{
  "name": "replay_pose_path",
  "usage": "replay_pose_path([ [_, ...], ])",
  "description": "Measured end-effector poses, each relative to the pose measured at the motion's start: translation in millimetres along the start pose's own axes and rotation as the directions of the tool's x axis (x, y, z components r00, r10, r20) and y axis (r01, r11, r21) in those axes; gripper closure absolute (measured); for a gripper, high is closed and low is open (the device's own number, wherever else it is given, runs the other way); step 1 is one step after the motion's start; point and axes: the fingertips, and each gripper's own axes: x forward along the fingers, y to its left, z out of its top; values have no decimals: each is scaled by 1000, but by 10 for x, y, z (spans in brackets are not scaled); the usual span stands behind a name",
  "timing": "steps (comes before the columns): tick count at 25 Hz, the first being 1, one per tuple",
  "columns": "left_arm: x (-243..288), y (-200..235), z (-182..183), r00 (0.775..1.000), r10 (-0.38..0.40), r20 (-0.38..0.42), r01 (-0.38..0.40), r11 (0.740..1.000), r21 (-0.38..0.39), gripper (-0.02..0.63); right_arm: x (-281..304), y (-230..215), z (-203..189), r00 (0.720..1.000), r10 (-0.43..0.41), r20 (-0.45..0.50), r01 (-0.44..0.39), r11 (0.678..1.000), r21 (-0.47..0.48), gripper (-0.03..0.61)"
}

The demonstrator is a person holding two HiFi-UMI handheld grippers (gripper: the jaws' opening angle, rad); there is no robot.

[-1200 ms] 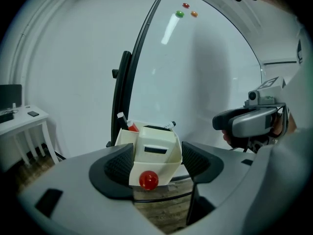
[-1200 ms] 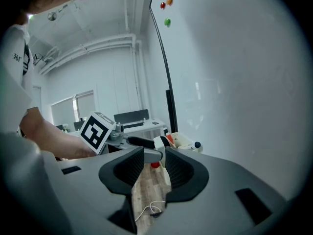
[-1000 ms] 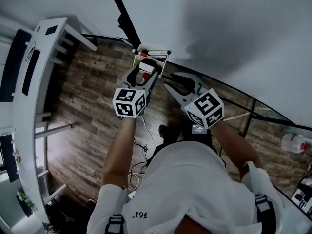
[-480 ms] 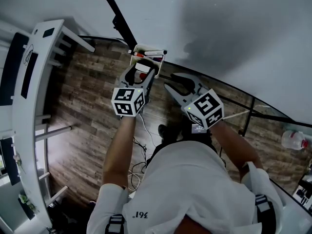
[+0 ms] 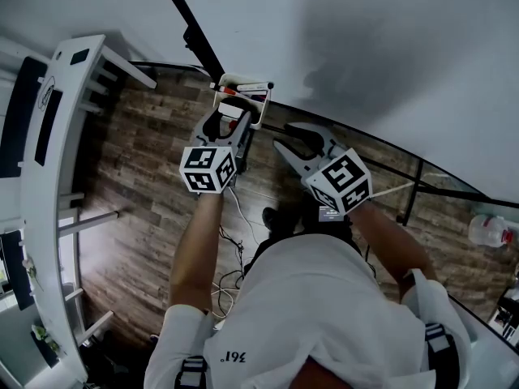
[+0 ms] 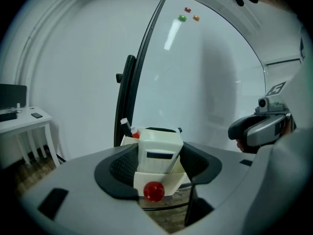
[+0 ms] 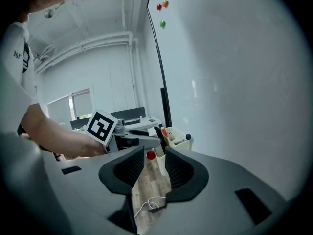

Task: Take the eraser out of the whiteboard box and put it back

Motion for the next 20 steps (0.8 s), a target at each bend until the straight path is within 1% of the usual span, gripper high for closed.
replay_pose_path([
  [12,-170,-5,264,997,17,69,-17,1000,-6,341,-105,34,32,1000,-5,11,5,1000,-6,445],
  [20,-294,-83,467,994,12,113,-13,1000,11,341,-199,9,86,999,-28,33,28,1000,-8,445],
])
